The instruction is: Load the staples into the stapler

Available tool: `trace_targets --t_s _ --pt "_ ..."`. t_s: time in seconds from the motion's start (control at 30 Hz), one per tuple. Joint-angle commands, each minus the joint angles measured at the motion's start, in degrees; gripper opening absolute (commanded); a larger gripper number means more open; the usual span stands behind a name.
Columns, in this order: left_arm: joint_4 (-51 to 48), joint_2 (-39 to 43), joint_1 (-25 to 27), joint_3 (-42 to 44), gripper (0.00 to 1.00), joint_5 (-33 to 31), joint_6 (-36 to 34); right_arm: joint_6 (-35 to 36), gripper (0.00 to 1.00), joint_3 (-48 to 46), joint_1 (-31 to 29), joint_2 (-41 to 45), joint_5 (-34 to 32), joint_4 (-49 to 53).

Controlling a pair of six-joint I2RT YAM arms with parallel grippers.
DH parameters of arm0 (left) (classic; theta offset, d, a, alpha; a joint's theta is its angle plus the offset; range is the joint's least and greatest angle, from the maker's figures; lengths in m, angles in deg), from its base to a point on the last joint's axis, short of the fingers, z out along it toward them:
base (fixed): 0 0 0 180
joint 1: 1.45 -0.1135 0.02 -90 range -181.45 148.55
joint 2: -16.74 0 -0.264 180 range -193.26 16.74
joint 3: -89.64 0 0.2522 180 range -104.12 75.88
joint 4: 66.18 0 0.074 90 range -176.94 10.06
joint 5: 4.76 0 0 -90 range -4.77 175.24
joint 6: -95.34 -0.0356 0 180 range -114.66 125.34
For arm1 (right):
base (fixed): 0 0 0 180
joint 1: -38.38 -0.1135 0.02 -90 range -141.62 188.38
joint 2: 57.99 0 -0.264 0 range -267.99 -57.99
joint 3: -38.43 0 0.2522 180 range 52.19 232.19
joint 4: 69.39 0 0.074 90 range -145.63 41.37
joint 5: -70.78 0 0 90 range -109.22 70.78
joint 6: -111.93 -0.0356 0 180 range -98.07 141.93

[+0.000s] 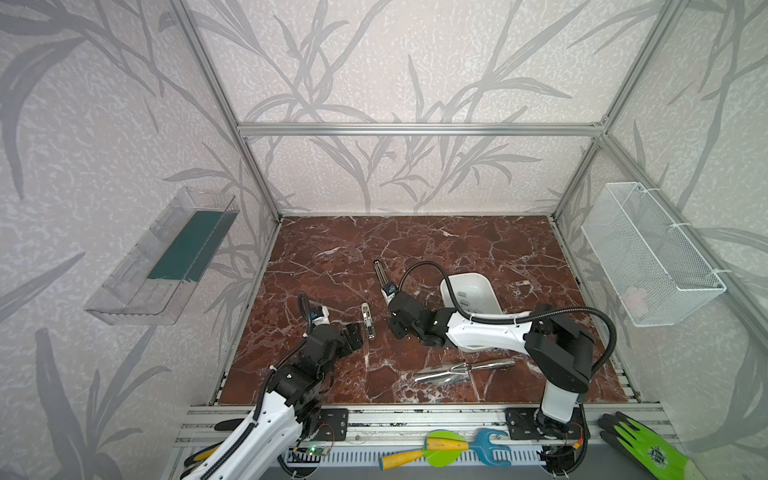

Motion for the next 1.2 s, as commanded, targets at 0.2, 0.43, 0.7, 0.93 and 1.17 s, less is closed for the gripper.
trace_targets --t_s 0.2,0.43,0.7,0.93,1.17 --pt "0.5 0.7 -0.1 -0.7 0.99 -0.9 0.2 -1.3 0.06 -0.9 0.0 -1.7 -0.5 -0.9" --pt "0.3 0.9 -0.2 -0.7 0.99 -0.8 0.2 -1.3 0.06 -1.1 0.0 -2.1 -1.4 -0.8" --pt "0.5 0.9 -0.2 -0.7 0.99 -1.0 0.2 -1.2 0.06 -1.0 0.0 -2.1 -2.1 -0.8" --pt "0.5 0.8 -0.2 -0.7 0.99 -1.0 0.2 -1.0 0.06 -1.8 0.0 -1.1 -2.3 -1.3" --pt "0.4 0.8 -0.2 -0.7 0.99 -0.9 0.2 -1.4 0.06 -2.0 0.0 -1.6 -2.8 -1.2"
